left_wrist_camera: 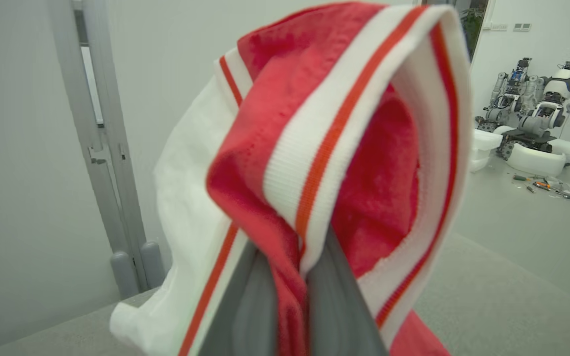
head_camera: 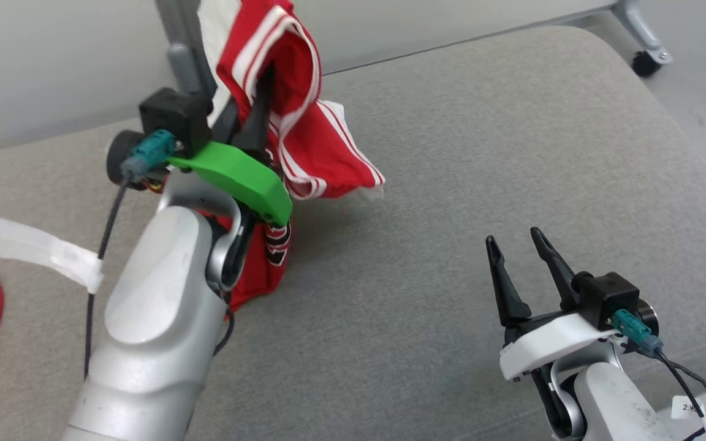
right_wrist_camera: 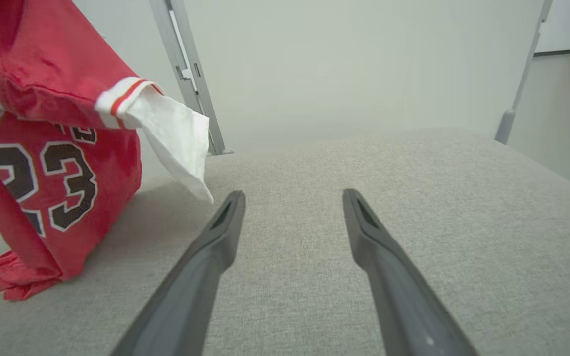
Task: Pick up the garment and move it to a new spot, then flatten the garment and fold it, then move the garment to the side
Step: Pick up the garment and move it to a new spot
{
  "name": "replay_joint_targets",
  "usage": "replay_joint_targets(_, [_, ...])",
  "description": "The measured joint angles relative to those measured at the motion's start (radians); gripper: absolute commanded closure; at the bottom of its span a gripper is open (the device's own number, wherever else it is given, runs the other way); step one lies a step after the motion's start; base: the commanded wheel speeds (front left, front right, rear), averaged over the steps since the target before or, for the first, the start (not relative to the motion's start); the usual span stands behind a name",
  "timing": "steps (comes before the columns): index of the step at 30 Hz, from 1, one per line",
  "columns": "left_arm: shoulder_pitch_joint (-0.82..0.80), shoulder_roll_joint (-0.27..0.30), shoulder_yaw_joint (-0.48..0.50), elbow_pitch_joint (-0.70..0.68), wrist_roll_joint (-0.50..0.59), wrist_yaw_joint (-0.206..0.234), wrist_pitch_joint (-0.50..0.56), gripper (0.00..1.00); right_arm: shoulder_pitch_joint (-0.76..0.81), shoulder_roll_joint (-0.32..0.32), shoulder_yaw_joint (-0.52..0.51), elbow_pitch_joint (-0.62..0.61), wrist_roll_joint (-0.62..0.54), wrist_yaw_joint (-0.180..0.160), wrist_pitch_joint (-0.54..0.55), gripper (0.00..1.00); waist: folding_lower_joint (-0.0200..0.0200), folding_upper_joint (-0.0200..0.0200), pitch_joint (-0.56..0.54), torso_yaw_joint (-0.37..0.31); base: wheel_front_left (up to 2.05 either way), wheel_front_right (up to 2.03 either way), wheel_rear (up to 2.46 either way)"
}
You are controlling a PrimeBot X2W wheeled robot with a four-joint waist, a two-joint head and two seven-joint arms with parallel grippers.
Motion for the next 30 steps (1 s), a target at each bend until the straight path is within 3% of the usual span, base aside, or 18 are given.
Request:
replay_joint_targets(5, [0.037,-0.011,-0.101,0.118,-0.012,-0.002,0.005,1.00,0.000,0.000,0.007,-0.009,0.019,0.000,0.000,0.00,0.0000,0.0000,0.030,-0.080,0.00,0.00,0.00])
replay_joint_targets(6, [0.043,-0.012,-0.125,0.148,-0.014,-0.003,0.010,0.57,0.000,0.000,0.009,-0.010,0.021,0.000,0.000,0.00,0.0000,0.0000,0.038,-0.092,0.00,0.00,0.00])
replay_joint_targets(7, [0.046,-0.012,-0.142,0.172,-0.021,-0.008,0.010,0.00,0.000,0.000,0.009,-0.011,0.023,0.000,0.000,0.00,0.0000,0.0000,0.045,-0.100,0.00,0.00,0.00])
replay_joint_targets(12, [0.057,-0.013,-0.230,0.251,-0.081,-0.015,0.010,0.00,0.000,0.000,-0.014,-0.016,0.026,0.000,0.000,0.00,0.0000,0.0000,0.086,-0.118,0.00,0.00,0.00])
replay_joint_targets(19, [0.101,-0.013,-0.295,0.271,-0.160,-0.027,-0.067,0.00,0.003,0.001,-0.026,-0.009,0.024,0.000,0.000,0.00,0.0000,0.0000,0.097,-0.063,0.00,0.00,0.00])
replay_joint_targets(24, [0.136,-0.002,-0.247,0.231,-0.184,-0.026,-0.166,0.00,0.013,0.002,-0.050,-0.006,0.007,0.000,0.000,0.00,0.0000,0.0000,0.083,0.005,0.00,0.00,0.00])
replay_joint_targets(30, [0.236,0.035,-0.100,0.045,-0.148,0.006,-0.190,0.00,0.027,0.002,-0.077,0.002,-0.002,0.000,0.000,0.00,0.0000,0.0000,0.049,0.109,0.00,0.00,0.00])
